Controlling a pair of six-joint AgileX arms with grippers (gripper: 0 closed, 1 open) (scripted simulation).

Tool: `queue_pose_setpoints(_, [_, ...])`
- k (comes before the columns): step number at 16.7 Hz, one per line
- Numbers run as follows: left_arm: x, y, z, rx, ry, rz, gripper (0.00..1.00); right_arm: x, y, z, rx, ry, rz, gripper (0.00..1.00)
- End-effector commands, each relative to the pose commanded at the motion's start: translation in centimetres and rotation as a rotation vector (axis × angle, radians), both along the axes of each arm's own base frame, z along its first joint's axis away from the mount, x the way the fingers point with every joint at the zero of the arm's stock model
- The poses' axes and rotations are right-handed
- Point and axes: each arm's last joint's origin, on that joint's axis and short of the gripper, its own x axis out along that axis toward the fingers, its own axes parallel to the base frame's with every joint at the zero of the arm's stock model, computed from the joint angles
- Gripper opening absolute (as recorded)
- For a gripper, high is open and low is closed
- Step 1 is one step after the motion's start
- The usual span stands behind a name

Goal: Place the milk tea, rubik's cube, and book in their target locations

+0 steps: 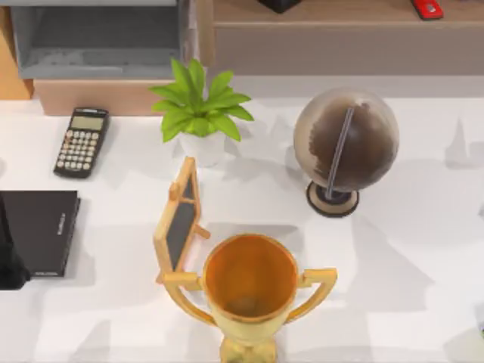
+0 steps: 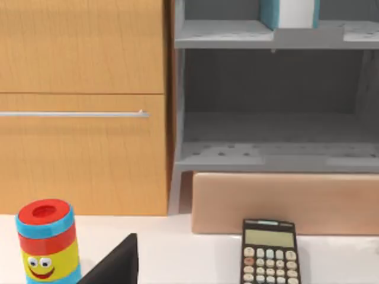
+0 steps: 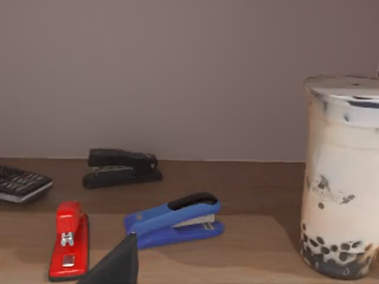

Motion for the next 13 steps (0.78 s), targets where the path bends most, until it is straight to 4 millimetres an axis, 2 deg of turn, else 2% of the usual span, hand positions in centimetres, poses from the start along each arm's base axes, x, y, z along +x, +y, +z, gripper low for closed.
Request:
queue_pose_setpoints(2, [0.0, 0.0, 0.0, 0.000, 0.000, 0.000, 1.00, 4.3, -1.9, -0.5, 0.004, 0.023, 0.000, 1.00])
queue_pose_setpoints(4, [0.0, 0.0, 0.0, 0.000, 0.000, 0.000, 1.00, 8.2, -4.1, -1.8, 0.008, 0.040, 0.000, 1.00])
queue_pose_setpoints(7, [0.0, 0.0, 0.0, 0.000, 0.000, 0.000, 1.00, 12.5, -7.1, -4.3, 0.011, 0.048, -0.001, 1.00])
queue_pose_setpoints(10, [0.0, 0.0, 0.0, 0.000, 0.000, 0.000, 1.00, 14.9, -9.1, -6.2, 0.010, 0.040, -0.002, 1.00])
queue_pose_setpoints(13, [0.0, 0.0, 0.0, 0.000, 0.000, 0.000, 1.00, 15.7, -9.9, -6.9, 0.008, 0.034, -0.003, 1.00])
